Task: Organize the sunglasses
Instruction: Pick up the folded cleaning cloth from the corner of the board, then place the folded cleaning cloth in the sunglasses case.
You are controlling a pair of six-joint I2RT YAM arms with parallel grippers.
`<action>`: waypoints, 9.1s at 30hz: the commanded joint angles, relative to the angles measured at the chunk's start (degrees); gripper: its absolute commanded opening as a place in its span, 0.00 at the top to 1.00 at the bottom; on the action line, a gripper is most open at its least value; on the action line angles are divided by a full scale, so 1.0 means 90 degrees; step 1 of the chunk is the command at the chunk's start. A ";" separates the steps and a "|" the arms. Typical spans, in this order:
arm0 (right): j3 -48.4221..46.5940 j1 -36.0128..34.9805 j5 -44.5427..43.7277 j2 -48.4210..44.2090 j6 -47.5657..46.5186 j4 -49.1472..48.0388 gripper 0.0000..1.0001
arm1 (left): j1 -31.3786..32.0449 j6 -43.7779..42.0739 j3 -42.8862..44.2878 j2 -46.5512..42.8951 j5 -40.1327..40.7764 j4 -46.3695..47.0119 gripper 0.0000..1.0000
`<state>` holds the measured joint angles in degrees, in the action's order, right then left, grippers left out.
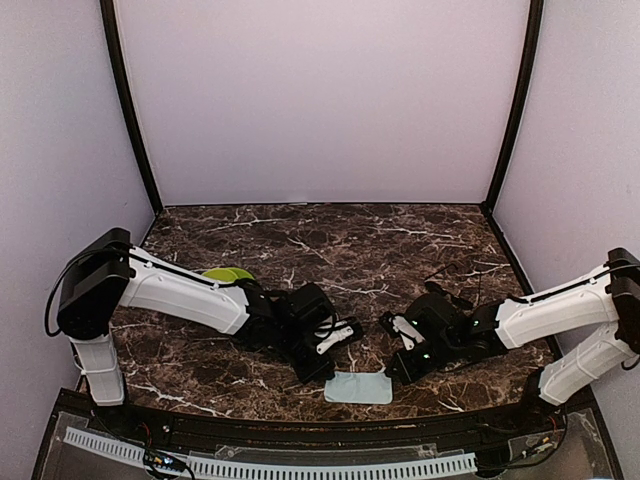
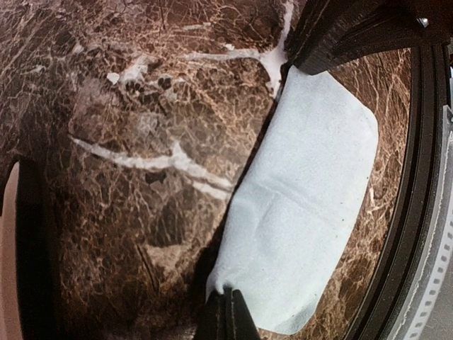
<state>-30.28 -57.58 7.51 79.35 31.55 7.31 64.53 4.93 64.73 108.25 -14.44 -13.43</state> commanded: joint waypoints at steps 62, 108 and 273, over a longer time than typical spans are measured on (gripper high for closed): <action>-0.3929 0.0539 0.0566 0.2456 -0.1884 0.0392 1.00 | -0.1357 0.1066 -0.0950 -0.2294 0.1372 -0.1120 1.00; -0.4178 0.0605 0.0859 0.2943 -0.2009 0.0807 1.00 | -0.1614 0.0829 -0.0660 -0.1553 0.1018 -0.1270 1.00; -0.3527 0.0627 0.3255 0.2725 -0.2563 0.0306 0.33 | -0.2153 0.1079 -0.1495 -0.1589 -0.2506 0.0804 0.43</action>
<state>-63.07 -51.96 35.38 103.09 8.84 12.10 45.50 14.15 52.47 93.80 -34.41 -7.75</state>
